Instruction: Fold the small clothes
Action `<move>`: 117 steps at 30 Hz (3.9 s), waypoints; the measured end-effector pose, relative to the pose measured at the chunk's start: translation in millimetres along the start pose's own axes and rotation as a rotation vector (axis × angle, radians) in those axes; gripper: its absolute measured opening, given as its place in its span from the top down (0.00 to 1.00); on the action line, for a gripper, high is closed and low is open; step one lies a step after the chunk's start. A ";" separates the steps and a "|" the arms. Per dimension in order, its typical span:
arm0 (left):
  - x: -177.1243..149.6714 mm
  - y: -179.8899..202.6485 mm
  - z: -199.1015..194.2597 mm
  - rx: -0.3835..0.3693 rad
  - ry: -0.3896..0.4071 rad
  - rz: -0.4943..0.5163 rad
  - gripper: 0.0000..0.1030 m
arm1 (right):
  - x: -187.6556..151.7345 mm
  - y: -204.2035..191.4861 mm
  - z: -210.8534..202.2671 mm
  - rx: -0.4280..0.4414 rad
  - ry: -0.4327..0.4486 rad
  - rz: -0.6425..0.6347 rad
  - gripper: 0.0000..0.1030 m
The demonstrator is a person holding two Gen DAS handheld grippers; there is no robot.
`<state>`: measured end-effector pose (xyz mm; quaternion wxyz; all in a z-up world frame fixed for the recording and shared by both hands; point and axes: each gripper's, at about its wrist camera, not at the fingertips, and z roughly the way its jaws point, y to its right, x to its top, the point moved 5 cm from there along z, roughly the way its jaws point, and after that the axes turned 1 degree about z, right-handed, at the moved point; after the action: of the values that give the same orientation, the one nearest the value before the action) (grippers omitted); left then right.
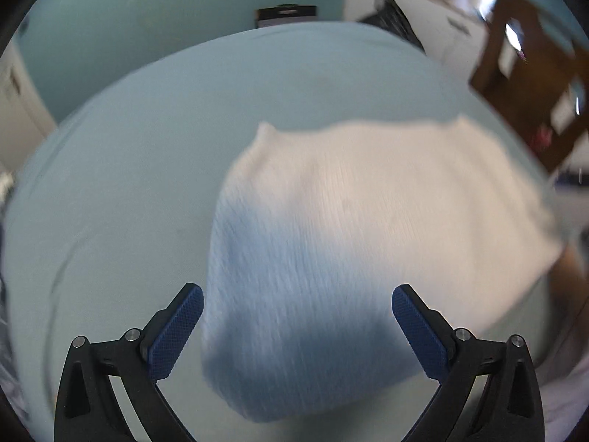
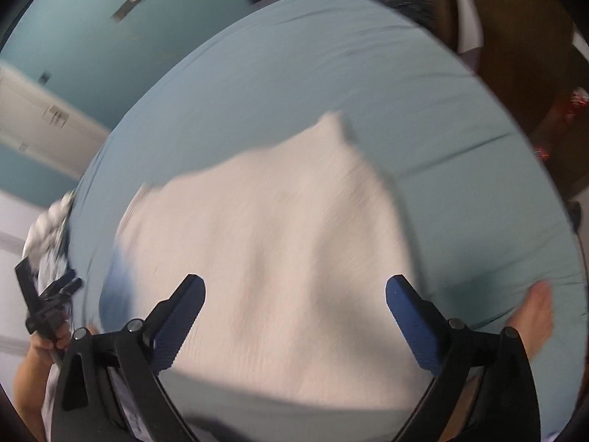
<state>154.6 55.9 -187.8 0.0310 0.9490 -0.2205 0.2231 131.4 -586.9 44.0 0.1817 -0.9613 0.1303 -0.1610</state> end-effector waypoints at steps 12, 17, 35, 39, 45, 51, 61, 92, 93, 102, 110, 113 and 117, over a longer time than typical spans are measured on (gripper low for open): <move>-32.5 -16.0 87.3 -0.173 -0.160 -0.164 0.00 | -33.2 4.9 117.9 -0.236 -0.124 -0.514 0.15; -39.6 -14.2 82.4 -0.152 -0.108 -0.154 0.00 | -10.3 72.5 82.5 -0.371 -0.017 -0.250 0.15; -47.3 -11.9 87.0 -0.155 -0.094 -0.181 0.00 | 45.5 82.3 126.5 -0.278 -0.046 0.013 0.01; -46.8 -11.8 87.1 -0.156 -0.095 -0.183 0.00 | 35.1 91.3 82.3 -0.330 0.019 0.089 0.01; -47.4 -12.6 85.5 -0.150 -0.103 -0.184 0.00 | -15.6 65.8 74.2 -0.129 -0.118 0.065 0.01; -46.2 -15.4 74.2 -0.109 -0.114 -0.171 0.00 | -38.5 105.3 115.9 -0.156 -0.243 0.106 0.01; -46.1 -6.5 15.8 -0.278 -0.247 -0.300 0.00 | -89.8 115.0 68.8 0.200 -0.276 0.558 0.01; -48.9 -16.1 67.6 -0.524 -0.380 -0.840 0.70 | -99.3 88.9 53.0 0.226 -0.210 0.421 0.79; -45.6 -13.4 61.9 -0.534 -0.357 -0.828 0.70 | -95.2 88.1 41.8 0.248 -0.166 0.414 0.86; -34.7 -29.0 46.7 -0.578 -0.291 -0.806 0.72 | -85.3 62.9 -27.2 0.364 0.019 0.299 0.95; -33.8 -39.3 6.0 -0.642 -0.280 -0.858 0.75 | -78.1 48.0 -43.8 0.532 0.104 0.396 0.96; -31.9 -45.3 -17.8 -0.624 -0.239 -0.870 0.76 | -72.9 37.1 -74.3 0.637 0.180 0.378 0.96; -45.6 -39.5 -39.0 -0.586 -0.271 -0.863 0.77 | -84.3 16.1 -92.6 0.626 0.172 0.339 0.96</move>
<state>119.0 116.1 -171.1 0.3549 0.9252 0.1346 -0.0052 18.2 -603.8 97.3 0.4796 -0.8068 0.2471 -0.2410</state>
